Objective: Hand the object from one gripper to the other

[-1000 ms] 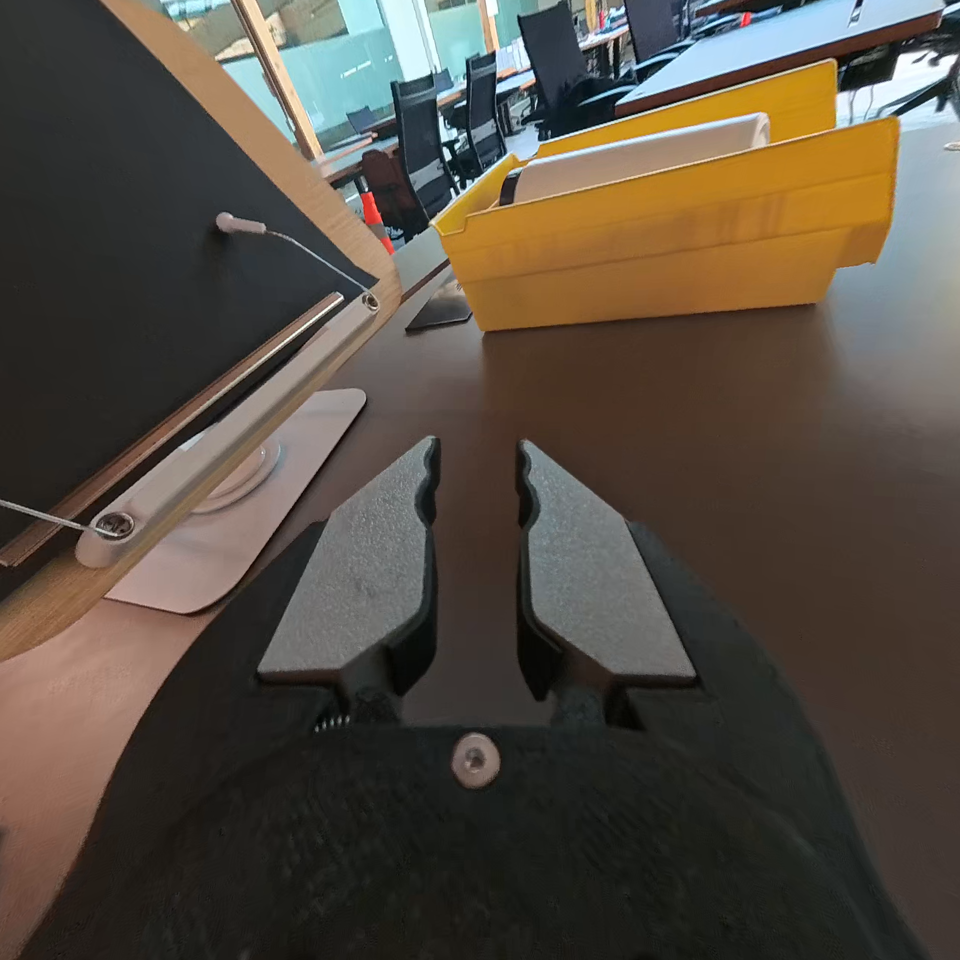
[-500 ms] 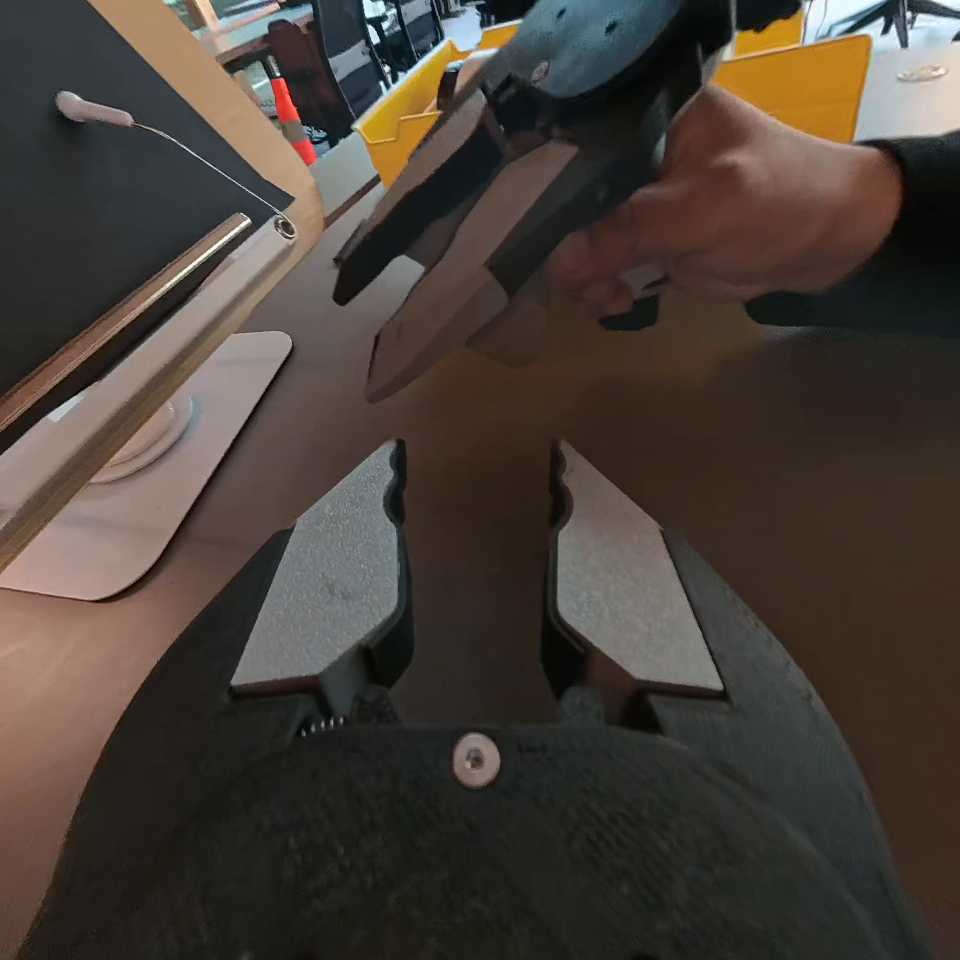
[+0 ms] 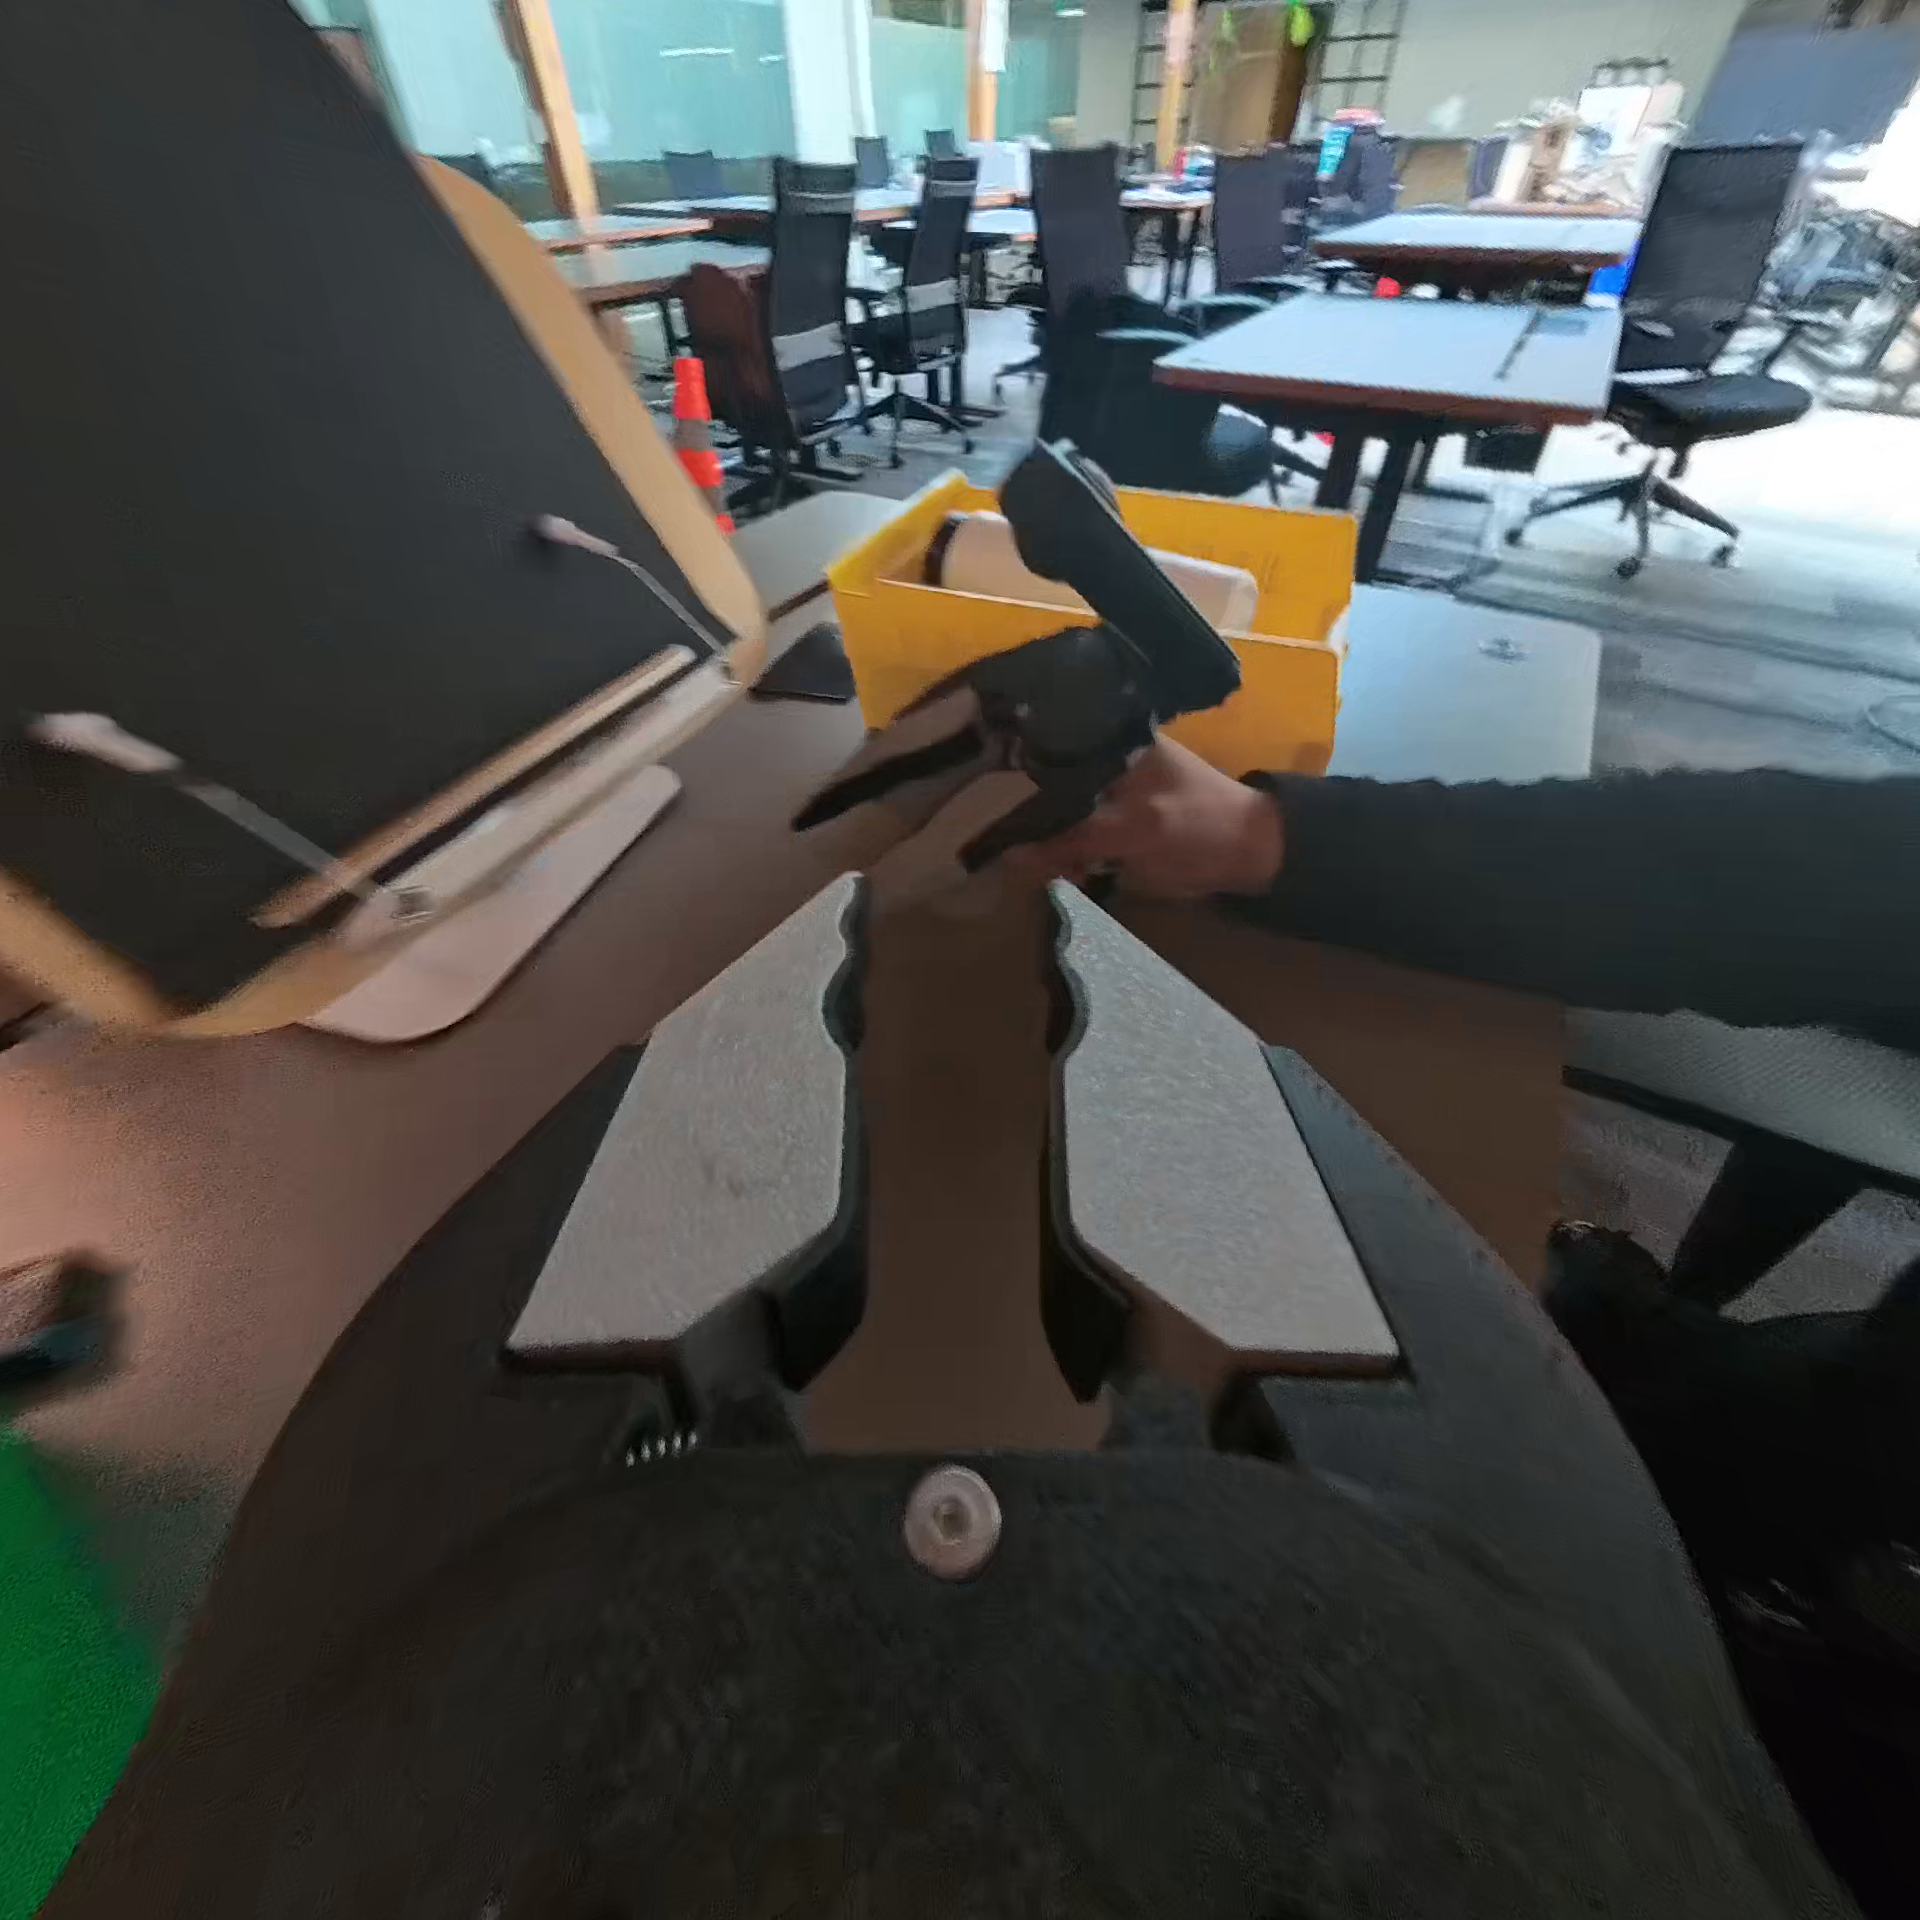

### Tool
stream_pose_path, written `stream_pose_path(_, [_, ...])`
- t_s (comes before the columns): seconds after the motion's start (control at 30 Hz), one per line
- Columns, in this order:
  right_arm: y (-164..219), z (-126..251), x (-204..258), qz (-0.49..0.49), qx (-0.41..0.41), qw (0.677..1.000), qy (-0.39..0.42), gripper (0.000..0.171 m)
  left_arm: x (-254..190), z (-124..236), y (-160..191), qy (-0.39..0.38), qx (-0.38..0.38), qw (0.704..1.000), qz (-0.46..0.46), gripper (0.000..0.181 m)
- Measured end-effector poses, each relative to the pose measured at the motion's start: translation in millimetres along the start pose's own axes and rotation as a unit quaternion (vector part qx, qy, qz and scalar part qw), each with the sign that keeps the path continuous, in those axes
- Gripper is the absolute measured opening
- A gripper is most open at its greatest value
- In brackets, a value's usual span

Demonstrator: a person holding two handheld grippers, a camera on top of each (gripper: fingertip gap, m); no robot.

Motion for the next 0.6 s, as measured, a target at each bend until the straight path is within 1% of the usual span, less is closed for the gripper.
stream_pose_path(0.07, [-0.3, 0.3, 2.2, -0.005, -0.002, 1.0, -0.004, 0.058, 25.4, 49.8, -27.5, -0.037, -0.008, 0.999, 0.03, 0.033])
stream_pose_path(0.13, [0.8, -0.4, 4.3, -0.007, 0.002, 1.0, -0.007, 0.058, 63.1, 95.2, -41.1, -0.1, -0.001, 0.993, 0.062, 0.033])
stream_pose_path(0.2, [1.6, -0.6, 5.7, 0.001, 0.007, 1.0, -0.002, 0.058, 103.8, 129.1, -27.4, -0.17, 0.064, 0.98, 0.085, 0.033])
stream_pose_path(0.27, [2.1, -0.7, 7.4, 0.009, 0.009, 1.0, 0.0, 0.058, 135.9, 152.4, 5.0, -0.226, 0.15, 0.956, 0.108, 0.034])
stream_pose_path(0.33, [2.9, -1.2, 8.7, 0.012, 0.013, 1.0, 0.0, 0.058, 146.6, 161.9, 41.0, -0.218, 0.225, 0.938, 0.151, 0.036])
stream_pose_path(0.37, [3.1, -1.2, 8.8, 0.013, 0.014, 1.0, 0.001, 0.058, 149.1, 163.0, 56.6, -0.211, 0.25, 0.929, 0.175, 0.041])
stream_pose_path(0.4, [3.5, -1.1, 8.3, 0.013, 0.016, 1.0, 0.002, 0.058, 150.1, 161.1, 69.8, -0.201, 0.264, 0.922, 0.198, 0.045])
stream_pose_path(0.43, [4.0, -0.9, 7.5, 0.011, 0.017, 1.0, 0.003, 0.058, 149.5, 156.6, 81.2, -0.187, 0.273, 0.919, 0.215, 0.043])
stream_pose_path(0.5, [4.0, -0.1, 5.4, 0.004, 0.015, 1.0, 0.004, 0.058, 152.2, 145.8, 101.1, -0.179, 0.294, 0.91, 0.23, 0.04])
stream_pose_path(0.6, [3.7, 1.1, 2.0, -0.01, 0.011, 1.0, 0.002, 0.058, 153.2, 129.4, 132.6, -0.166, 0.369, 0.886, 0.226, 0.048])
Point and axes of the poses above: each gripper's, where its closed fingertips meet, z back along the fingers, y out of its underside, x = y × z across the jaws, the point moved 4 cm from there along z, back along the fingers, and after that the axes turned 1 degree about -z, right-handed, at the moved point
